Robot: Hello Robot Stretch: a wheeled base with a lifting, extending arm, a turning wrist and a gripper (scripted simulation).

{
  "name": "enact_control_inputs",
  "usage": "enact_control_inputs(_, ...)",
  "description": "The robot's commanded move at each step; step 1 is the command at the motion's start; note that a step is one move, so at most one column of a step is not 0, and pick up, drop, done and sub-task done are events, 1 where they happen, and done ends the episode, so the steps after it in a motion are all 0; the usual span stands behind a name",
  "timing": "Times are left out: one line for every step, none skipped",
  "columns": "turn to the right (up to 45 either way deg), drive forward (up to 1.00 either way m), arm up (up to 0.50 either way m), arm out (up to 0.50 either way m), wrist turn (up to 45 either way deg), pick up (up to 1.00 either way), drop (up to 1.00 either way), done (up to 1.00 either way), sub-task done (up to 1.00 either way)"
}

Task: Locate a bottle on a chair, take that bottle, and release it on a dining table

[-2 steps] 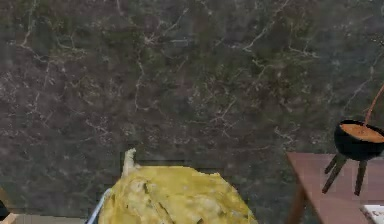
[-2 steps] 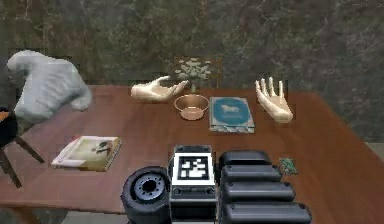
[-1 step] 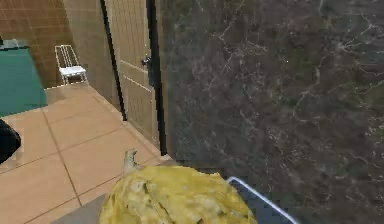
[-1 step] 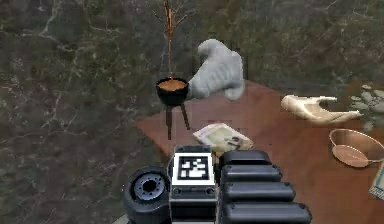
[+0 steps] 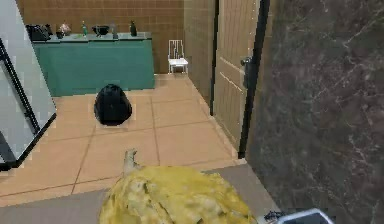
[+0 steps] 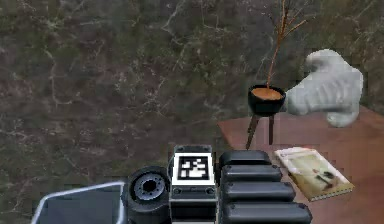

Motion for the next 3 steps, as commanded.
enact_control_inputs(45.0,0.0,0.0,0.0,0.0,0.0,0.0,0.0,0.0)
enact_control_inputs(45.0,0.0,0.0,0.0,0.0,0.0,0.0,0.0,0.0)
enact_control_inputs(45.0,0.0,0.0,0.0,0.0,0.0,0.0,0.0,0.0)
